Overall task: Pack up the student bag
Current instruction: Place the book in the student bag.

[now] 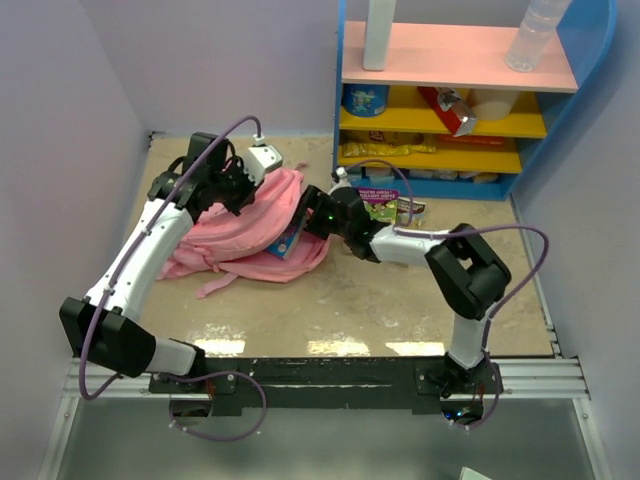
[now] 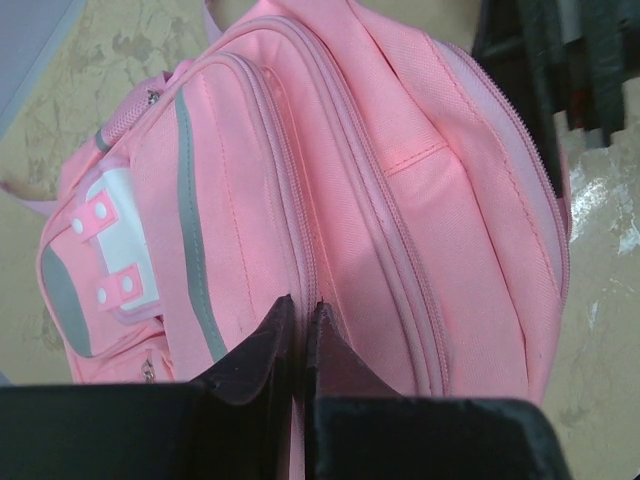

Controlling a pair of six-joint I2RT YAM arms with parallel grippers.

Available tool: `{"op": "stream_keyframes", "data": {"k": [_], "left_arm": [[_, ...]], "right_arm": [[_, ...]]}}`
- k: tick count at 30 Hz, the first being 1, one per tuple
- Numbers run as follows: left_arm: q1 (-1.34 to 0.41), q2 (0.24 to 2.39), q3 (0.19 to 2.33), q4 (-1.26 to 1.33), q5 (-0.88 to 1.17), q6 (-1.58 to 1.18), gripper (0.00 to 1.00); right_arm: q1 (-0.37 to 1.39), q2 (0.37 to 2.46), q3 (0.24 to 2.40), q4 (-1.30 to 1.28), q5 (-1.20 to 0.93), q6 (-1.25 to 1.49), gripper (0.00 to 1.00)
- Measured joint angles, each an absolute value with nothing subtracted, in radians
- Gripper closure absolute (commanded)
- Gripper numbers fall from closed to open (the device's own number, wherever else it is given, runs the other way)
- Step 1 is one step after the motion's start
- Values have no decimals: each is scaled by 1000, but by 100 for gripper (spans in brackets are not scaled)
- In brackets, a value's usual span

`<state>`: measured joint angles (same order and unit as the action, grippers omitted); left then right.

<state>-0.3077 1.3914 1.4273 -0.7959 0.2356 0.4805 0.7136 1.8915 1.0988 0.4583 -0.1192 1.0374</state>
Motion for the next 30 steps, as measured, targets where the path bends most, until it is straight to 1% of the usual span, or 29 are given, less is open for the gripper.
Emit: {"op": "stream_keyframes", "data": {"k": [2,5,8,11,15,17,18,20,21,23,25,26,27,29,30], "left_arm": [[-308,1393,1414,-784,233,475,100],[-308,1396,1394,-764,234,464,100],[-308,1412,1391,-760,235,455,100],[-308,1422,1391,-757,235,448,100],[-308,1423,1391,-757,237,444,100],[-307,1423,1391,-757,243,436,100],[-306,1423,1391,-757,250,431,100],[-302,1423,1393,-758,260,427,100],[-301,1424,1395,-760,265,425,100],[-297,1427,1404,-766,271,421,100],[-294,1428,1414,-772,274,421,100],[-292,1428,1419,-773,274,421,100],[-290,1428,1424,-774,274,421,100],[-286,1428,1431,-780,269,422,100],[-283,1428,1433,-781,265,422,100]], "right_arm": [[696,1812,1055,408,-136,999,14],[681,1723,1006,348,-150,952,17],[676,1713,1005,327,-165,925,20],[673,1745,1007,318,-179,920,22],[675,1814,1036,273,-184,900,35],[678,1870,1084,254,-197,890,39],[683,1898,1108,251,-200,885,44],[698,1939,1148,249,-198,875,51],[708,1958,1171,245,-196,869,58],[735,1991,1220,237,-185,855,62],[761,2022,1275,234,-173,847,58],[773,2041,1306,234,-169,846,53],[779,2053,1344,234,-164,846,39],[794,2096,1401,232,-148,844,29],[798,2108,1424,224,-142,839,18]]}}
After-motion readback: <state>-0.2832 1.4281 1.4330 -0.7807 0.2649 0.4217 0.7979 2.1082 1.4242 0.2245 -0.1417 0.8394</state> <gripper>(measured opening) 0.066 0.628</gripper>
